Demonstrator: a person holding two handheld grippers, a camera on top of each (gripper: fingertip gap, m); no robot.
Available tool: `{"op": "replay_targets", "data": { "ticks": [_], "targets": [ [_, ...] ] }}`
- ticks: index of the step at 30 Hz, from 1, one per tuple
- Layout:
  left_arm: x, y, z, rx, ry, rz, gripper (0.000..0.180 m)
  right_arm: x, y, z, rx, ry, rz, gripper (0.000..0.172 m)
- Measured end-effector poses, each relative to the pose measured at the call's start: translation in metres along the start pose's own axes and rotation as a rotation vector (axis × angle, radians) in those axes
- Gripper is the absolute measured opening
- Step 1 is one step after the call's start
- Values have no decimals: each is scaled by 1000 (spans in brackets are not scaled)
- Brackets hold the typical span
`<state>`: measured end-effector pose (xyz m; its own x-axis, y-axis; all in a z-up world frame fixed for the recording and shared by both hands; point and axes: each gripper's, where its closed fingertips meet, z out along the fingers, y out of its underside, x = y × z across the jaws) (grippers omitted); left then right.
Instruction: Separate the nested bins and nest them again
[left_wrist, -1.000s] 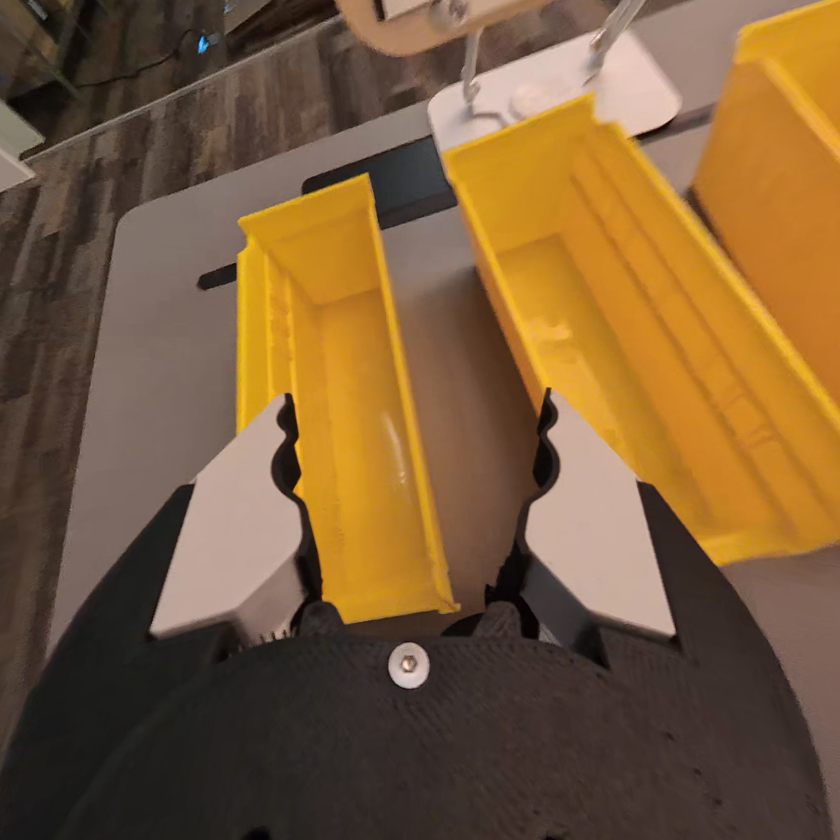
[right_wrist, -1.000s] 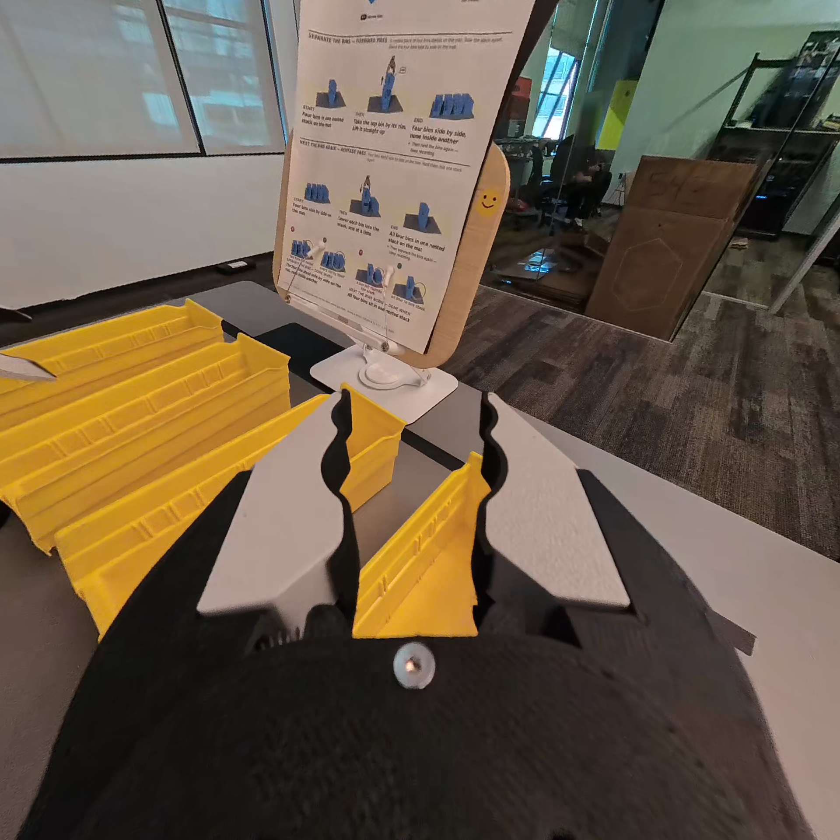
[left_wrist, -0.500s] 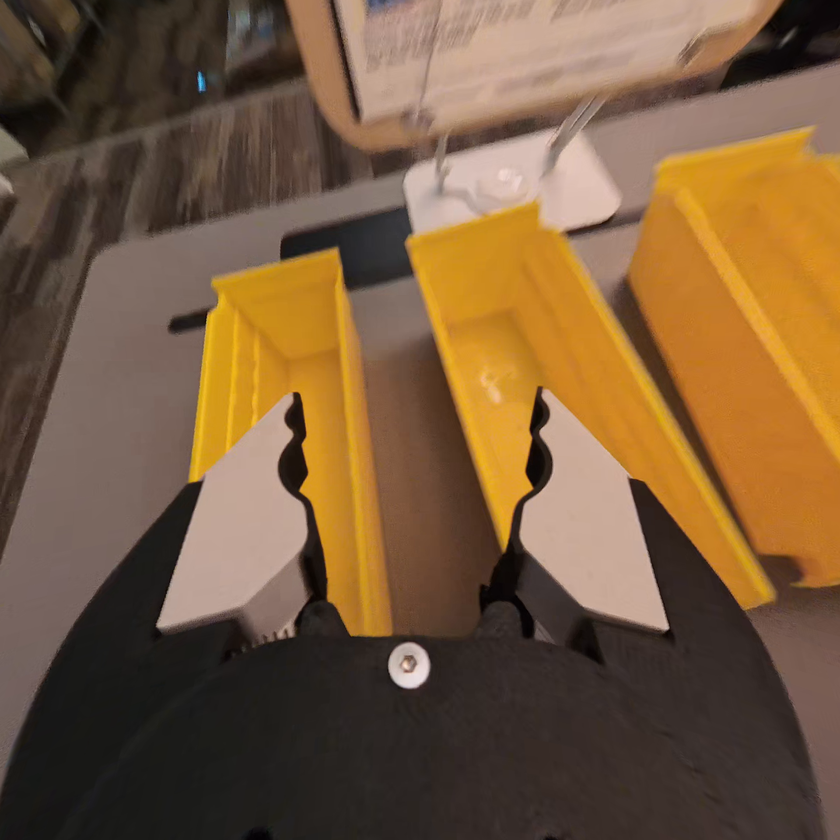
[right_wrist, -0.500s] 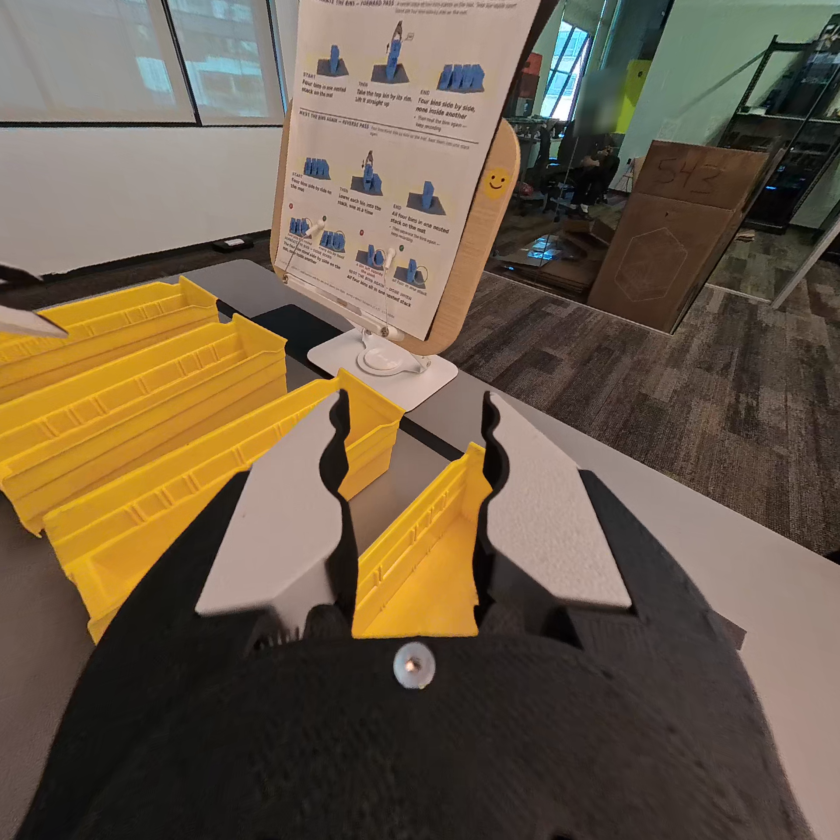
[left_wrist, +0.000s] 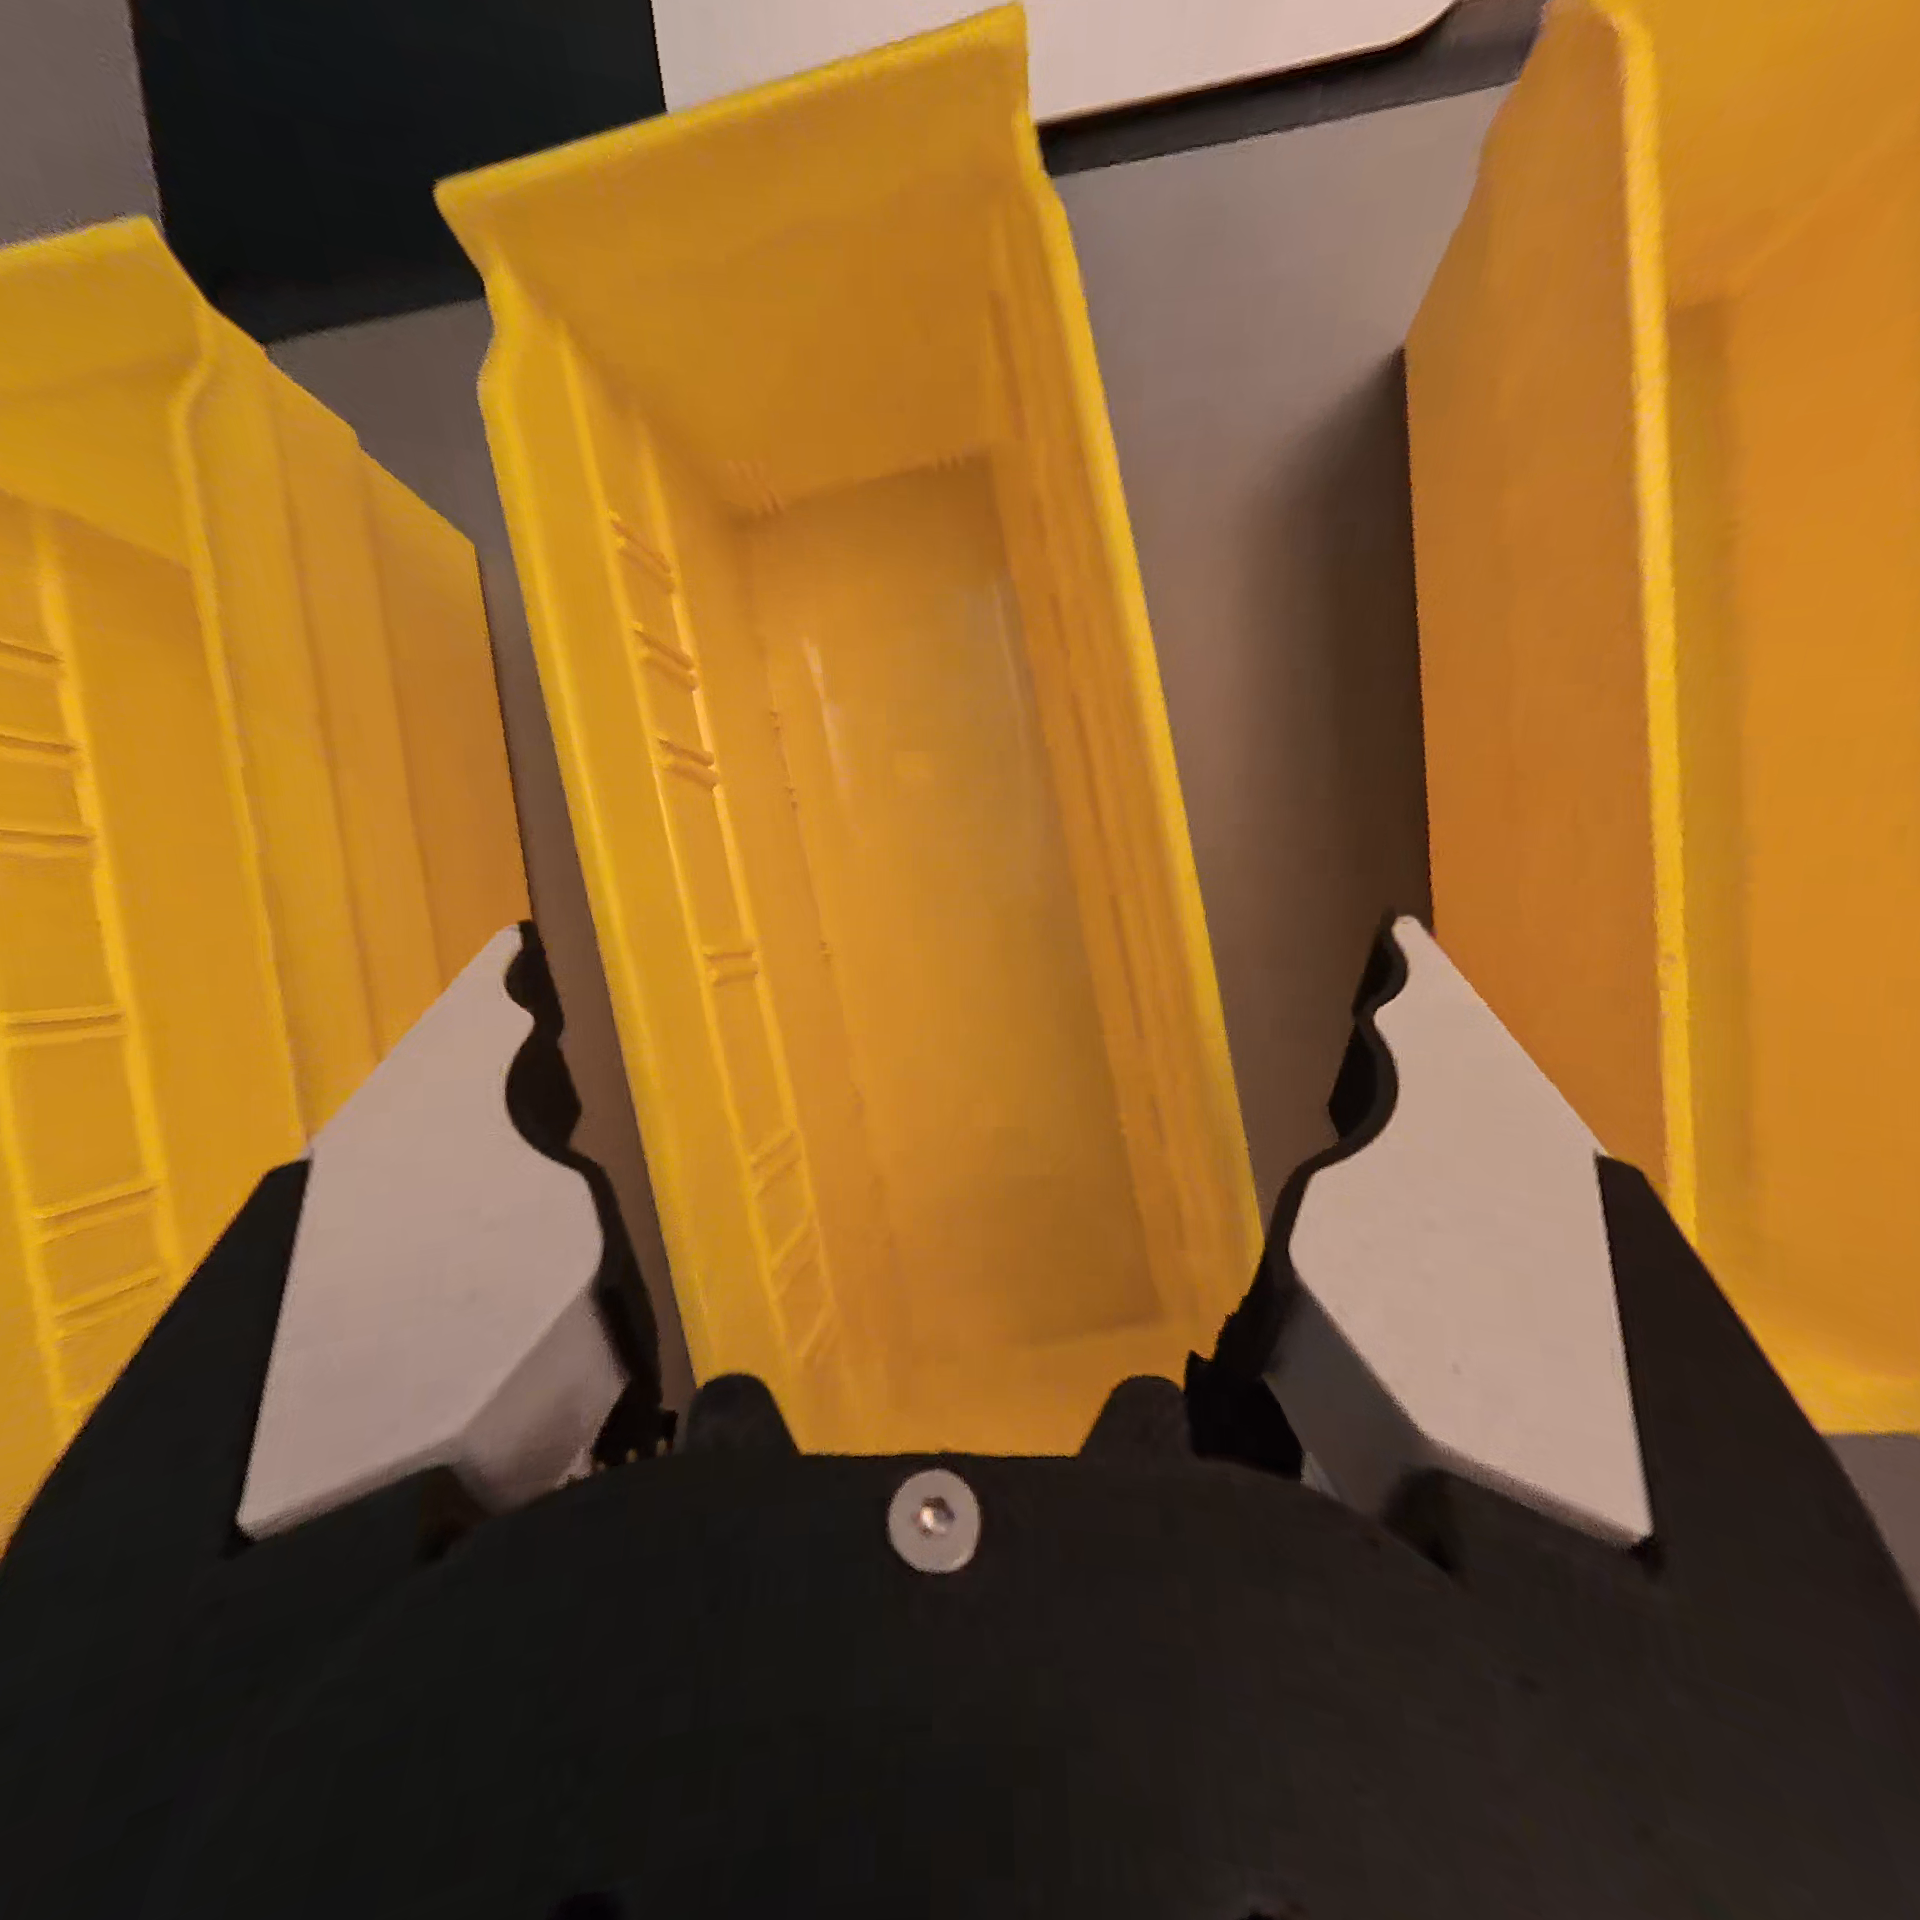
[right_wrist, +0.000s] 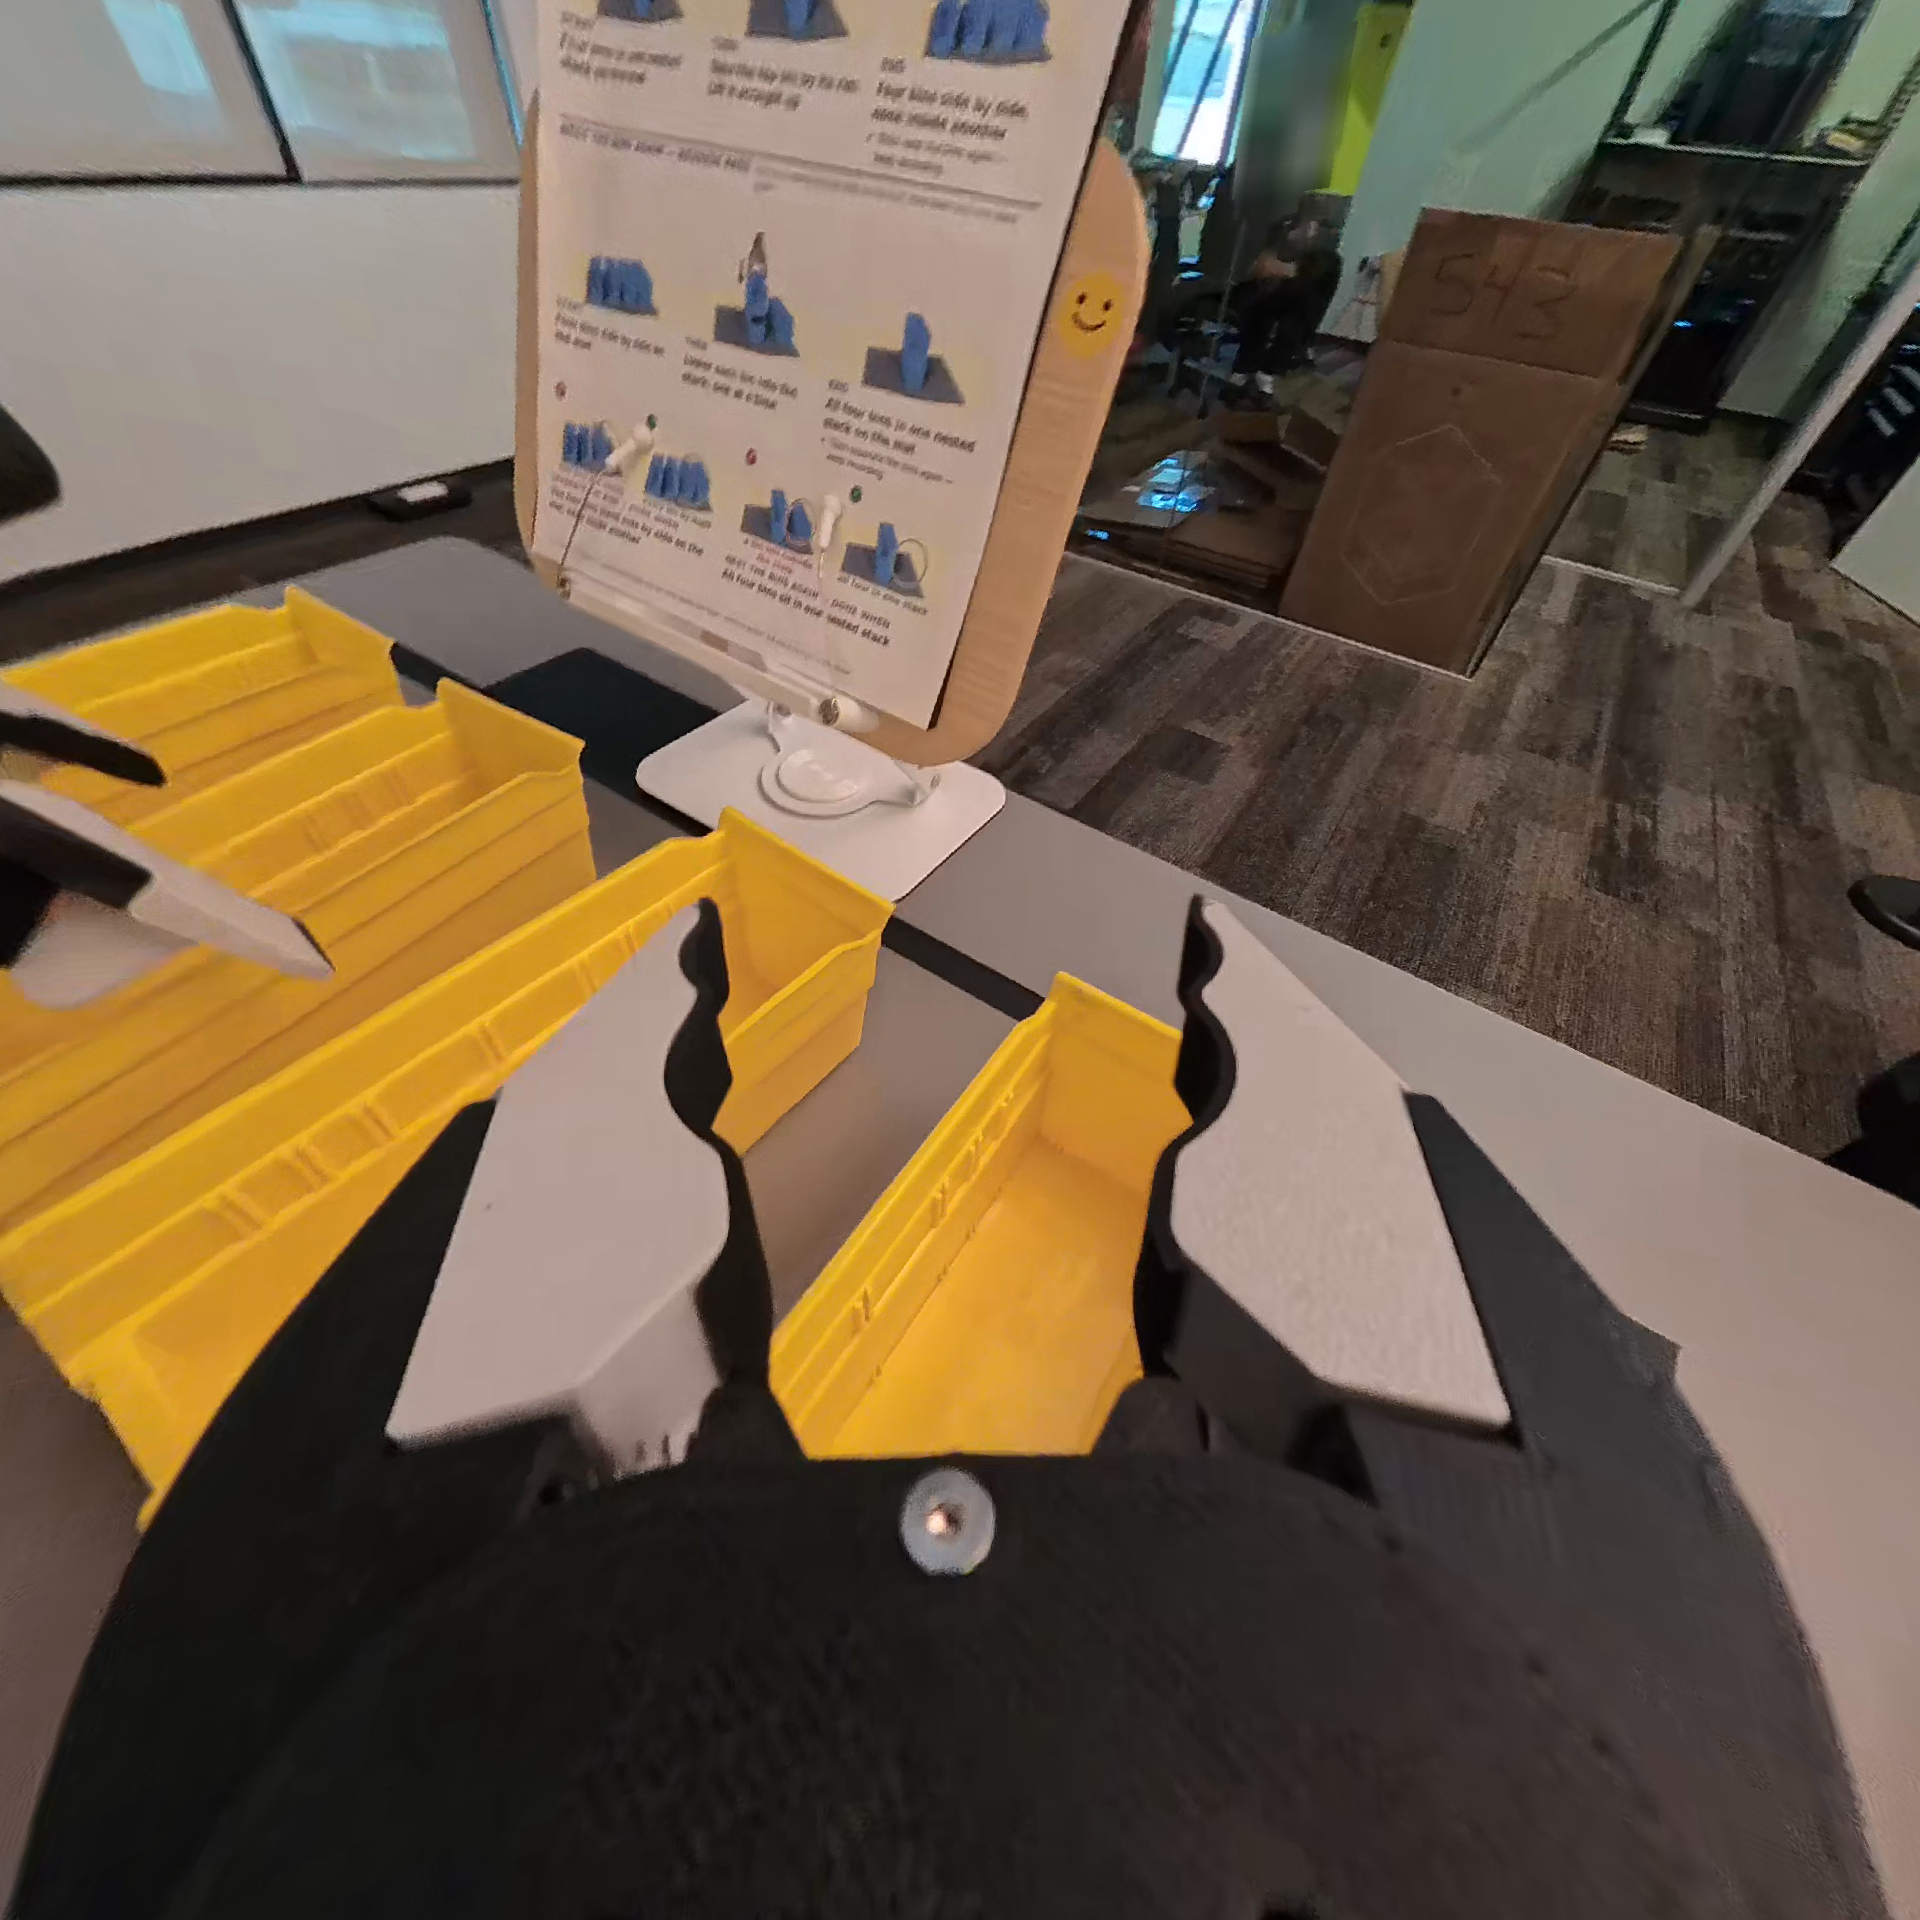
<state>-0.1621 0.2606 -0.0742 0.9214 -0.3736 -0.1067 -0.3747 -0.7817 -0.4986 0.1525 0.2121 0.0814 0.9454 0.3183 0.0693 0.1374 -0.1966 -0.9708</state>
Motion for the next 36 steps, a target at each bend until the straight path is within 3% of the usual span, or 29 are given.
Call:
{"op": "replay_targets", "data": {
  "ticks": [1,11,19,29,36],
  "targets": [
    [-1,2,4,-32,-4,-7,146,1,-3,-1,20,8,15,89],
    [-6,15,26,-214,71,-53,136,-8,-27,-13,169,-122,133,87],
    [-7,16,23,-227,103,-55,121,-9,-29,-17,181,-172,171,85],
    [1,23,11,-251,124,-45,113,-11,-25,-14,166,-208,195,84],
    [9,16,-20,-215,94,16,113,-11,-20,-10,141,-203,187,84]
  ]
}}
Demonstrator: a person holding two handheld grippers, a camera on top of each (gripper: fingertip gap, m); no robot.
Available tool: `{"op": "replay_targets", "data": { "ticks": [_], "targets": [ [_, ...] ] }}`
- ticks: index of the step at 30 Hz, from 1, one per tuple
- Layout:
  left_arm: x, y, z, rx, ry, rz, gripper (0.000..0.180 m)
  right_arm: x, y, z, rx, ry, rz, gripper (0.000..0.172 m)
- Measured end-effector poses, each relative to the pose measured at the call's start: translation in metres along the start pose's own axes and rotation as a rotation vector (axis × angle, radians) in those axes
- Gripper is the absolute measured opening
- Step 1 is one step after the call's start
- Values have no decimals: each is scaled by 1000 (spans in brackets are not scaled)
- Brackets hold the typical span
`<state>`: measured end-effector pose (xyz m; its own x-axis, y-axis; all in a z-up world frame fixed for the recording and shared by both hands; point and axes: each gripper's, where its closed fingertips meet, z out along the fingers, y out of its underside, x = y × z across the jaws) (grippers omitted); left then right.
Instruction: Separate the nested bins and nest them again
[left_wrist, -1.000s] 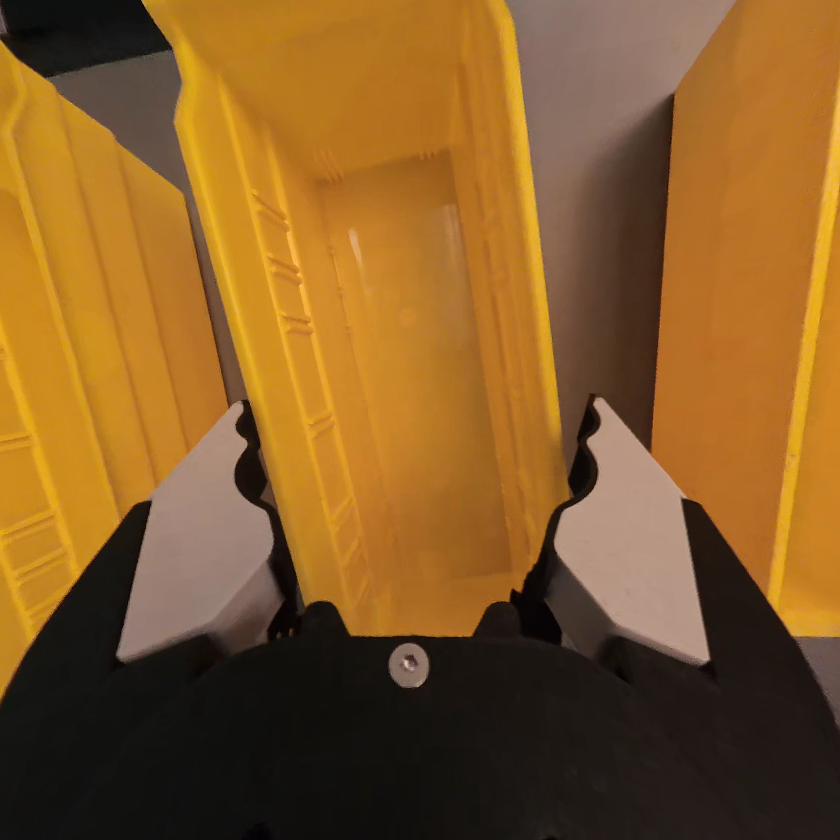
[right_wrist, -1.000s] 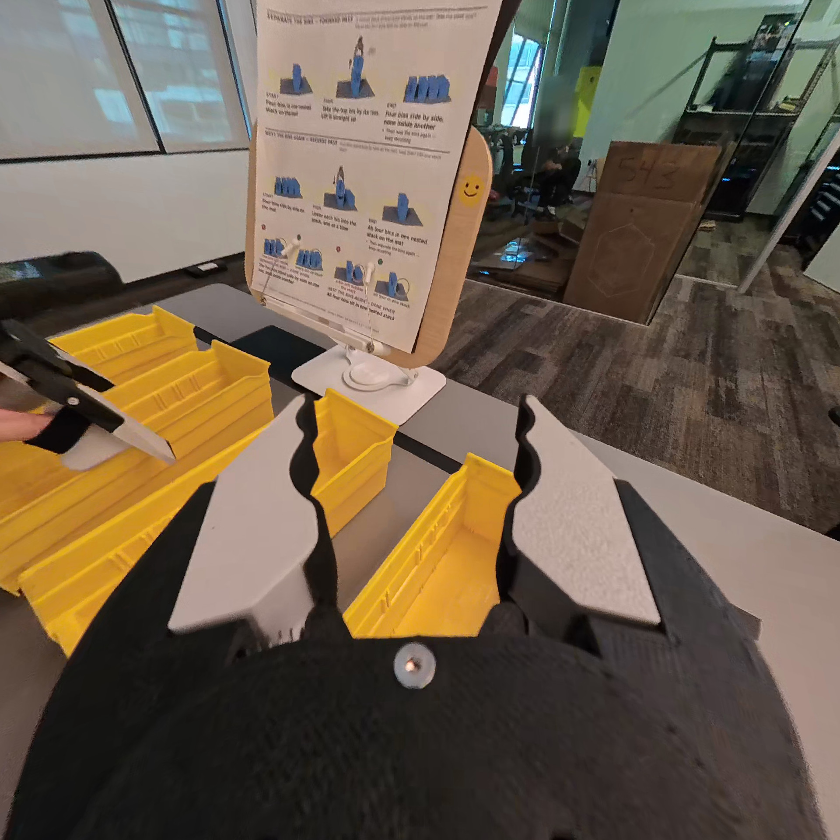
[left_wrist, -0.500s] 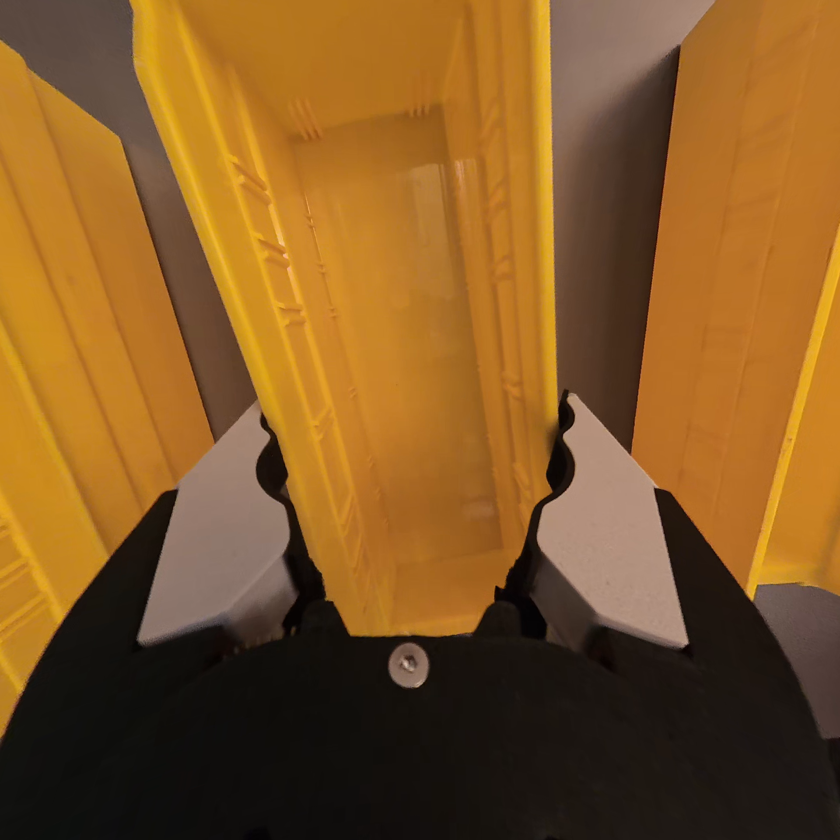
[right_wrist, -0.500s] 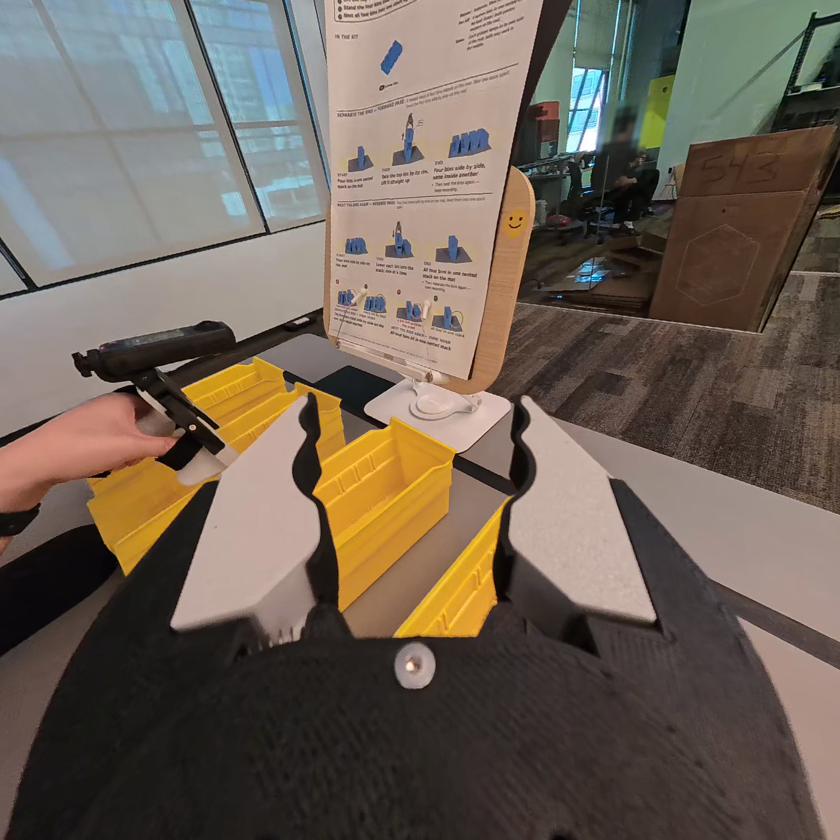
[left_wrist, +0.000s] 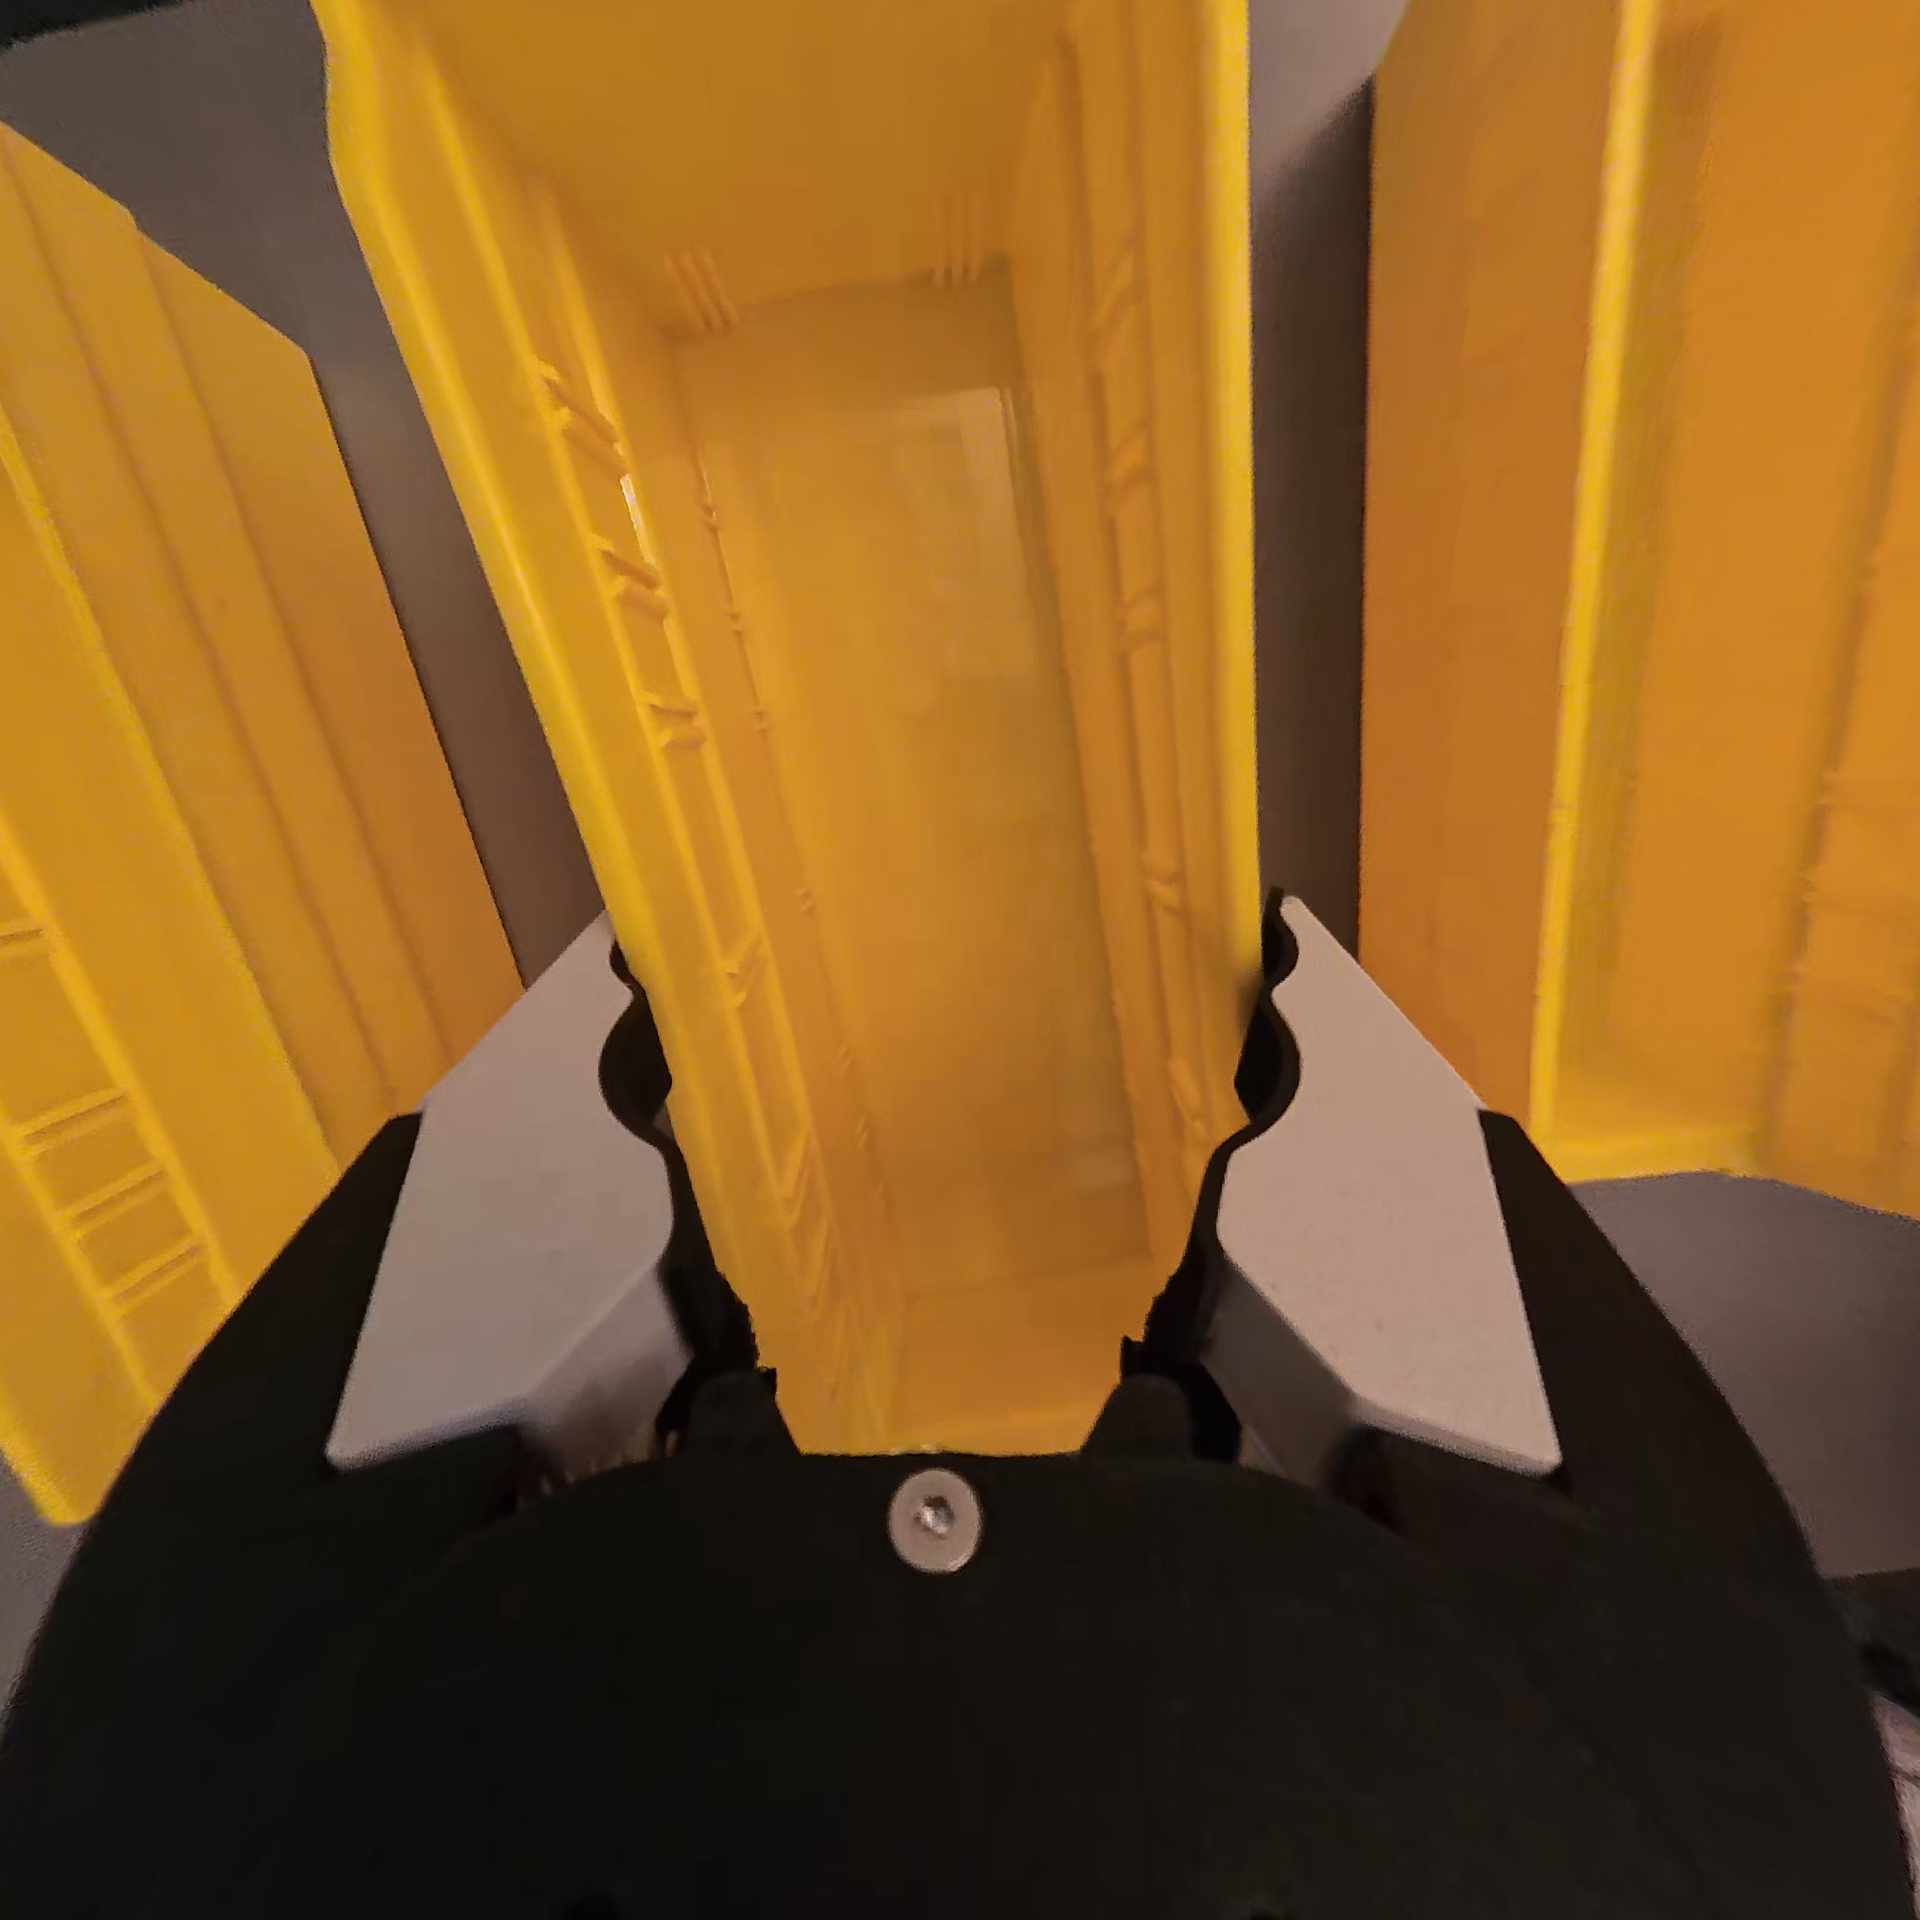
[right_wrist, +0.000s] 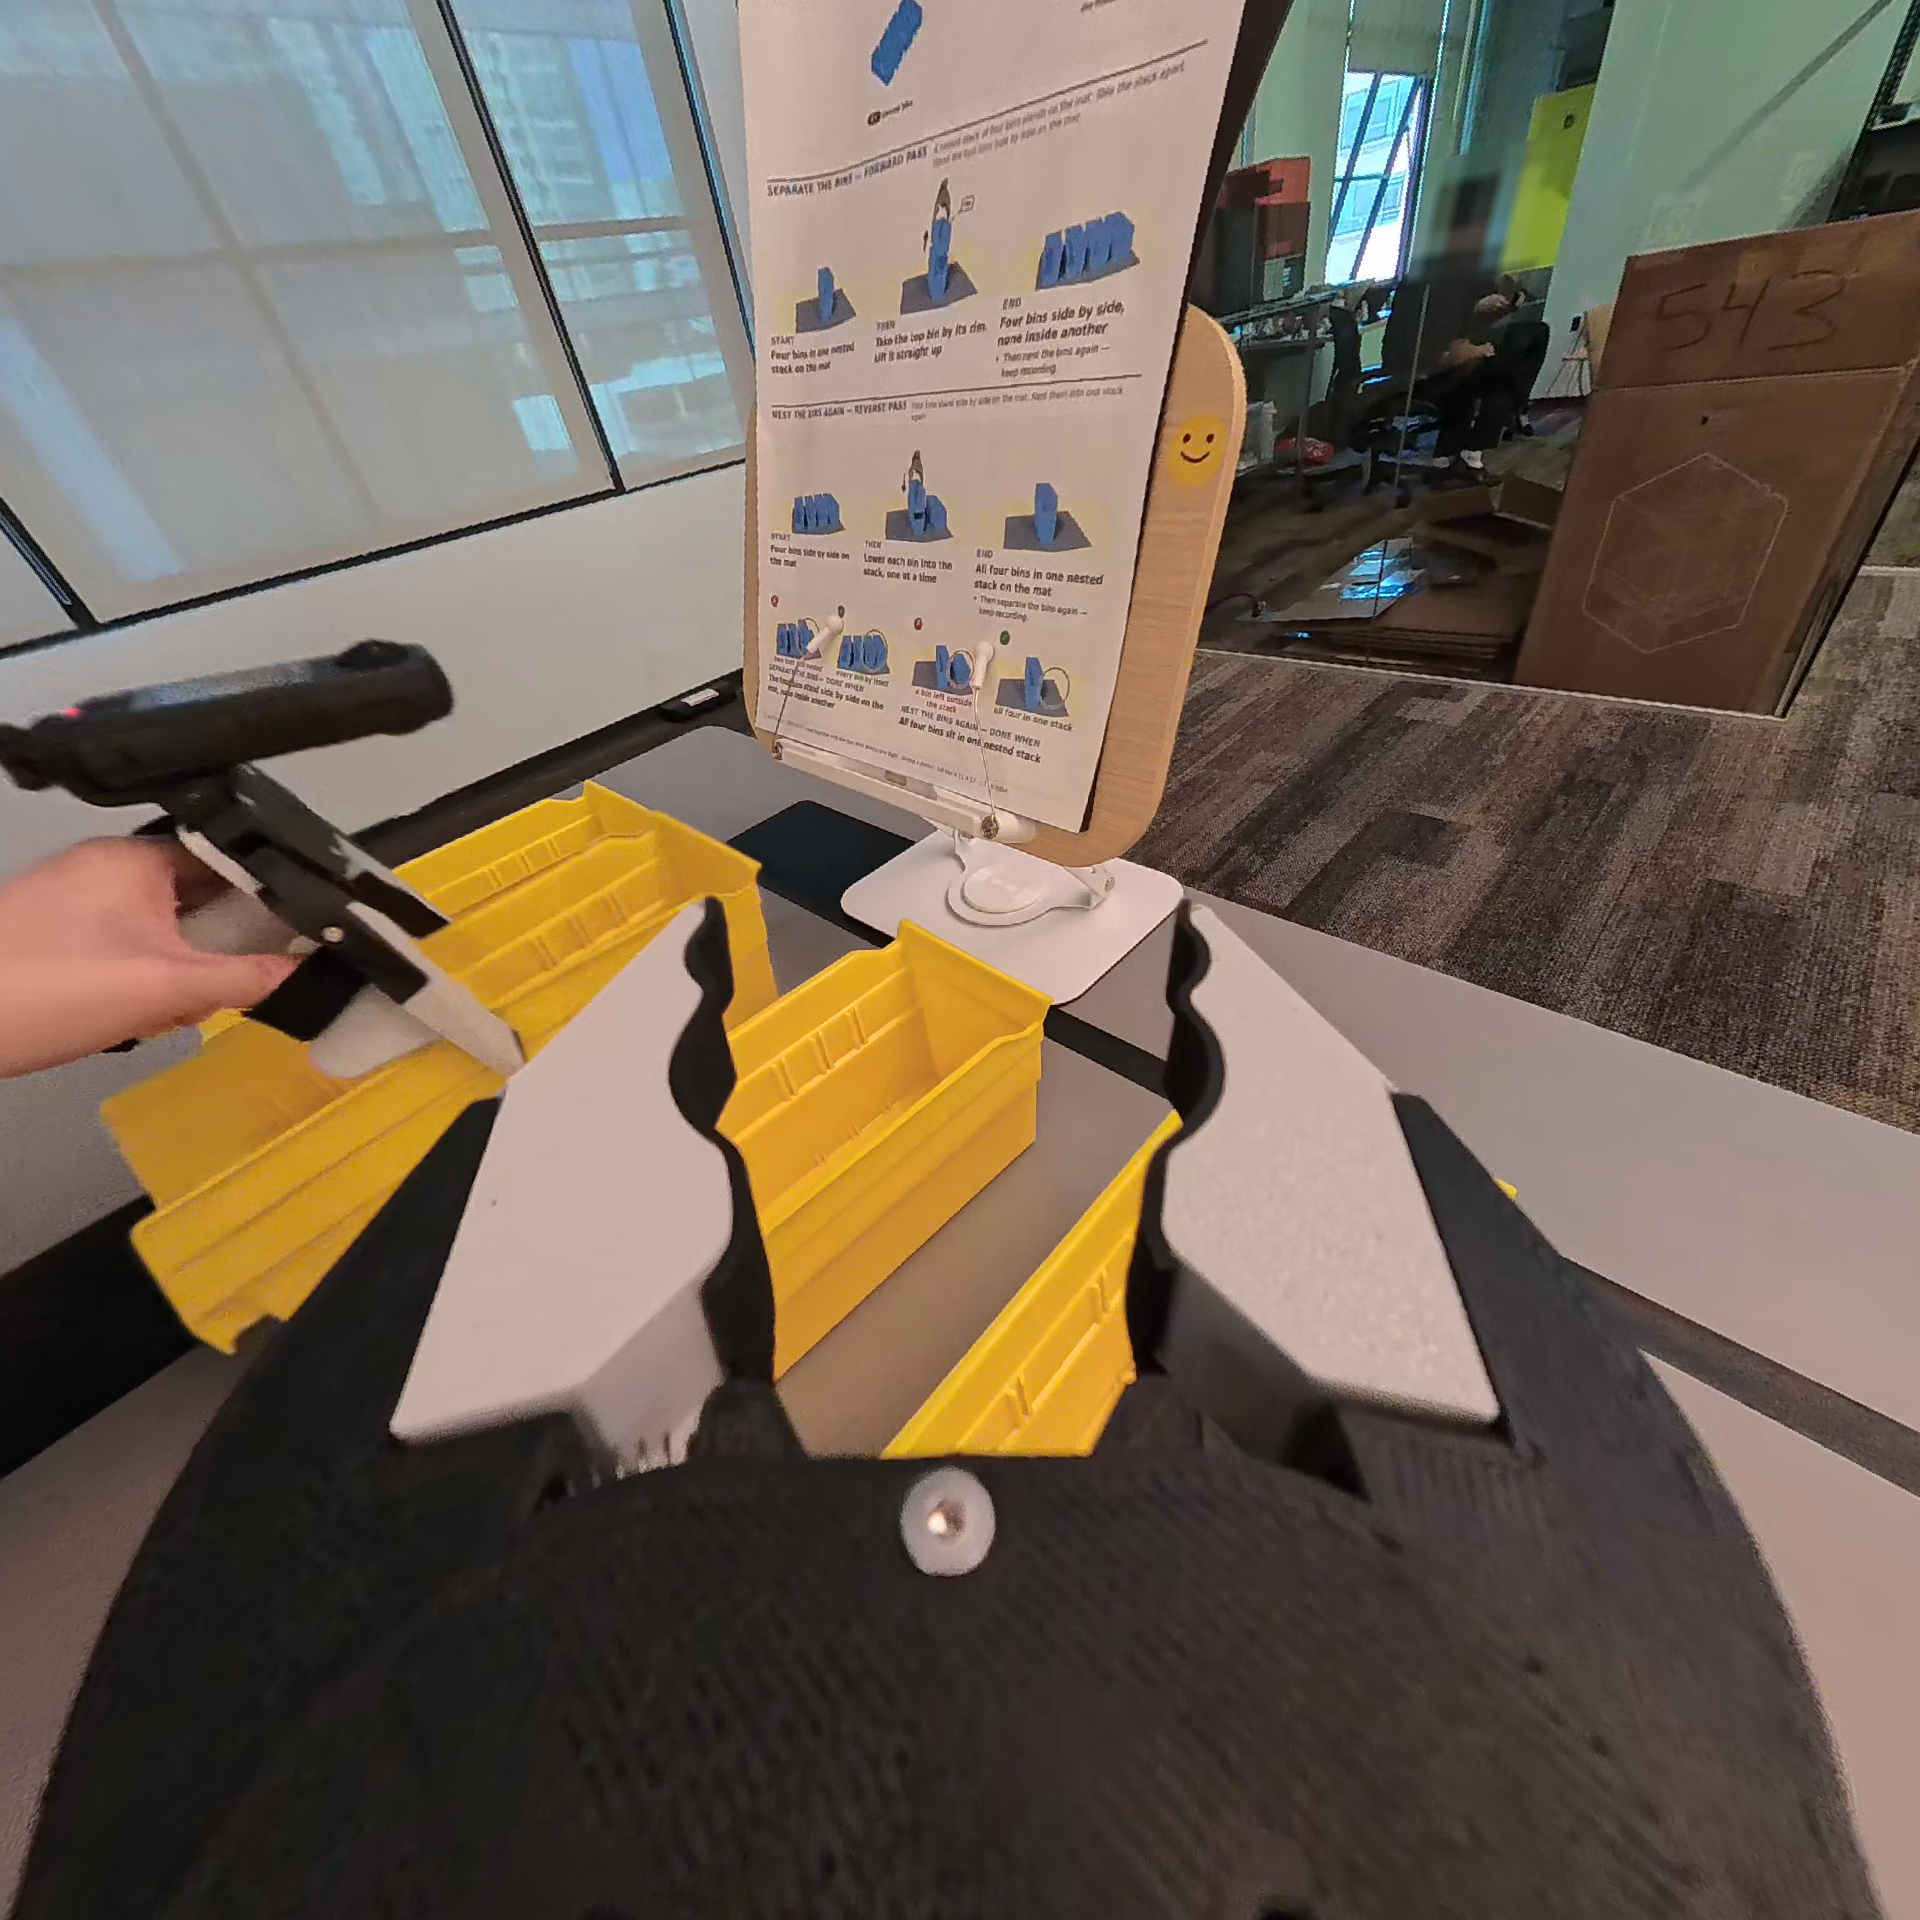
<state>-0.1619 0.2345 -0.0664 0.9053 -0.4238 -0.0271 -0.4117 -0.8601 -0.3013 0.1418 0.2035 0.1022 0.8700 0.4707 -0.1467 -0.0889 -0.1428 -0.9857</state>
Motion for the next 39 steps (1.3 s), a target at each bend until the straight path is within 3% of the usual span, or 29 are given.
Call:
{"op": "replay_targets", "data": {
  "ticks": [8,12,23,39],
  "targets": [
    [42,-11,-69,130,-73,142,114,3,6,4,-22,19,-11,84],
    [74,-23,-93,155,-7,183,115,4,10,7,-41,31,-25,85],
    [150,-45,-60,81,86,166,117,9,15,8,-52,36,-11,84],
    [175,-68,-36,15,35,99,116,13,13,3,-32,10,33,85]
  ]
}}
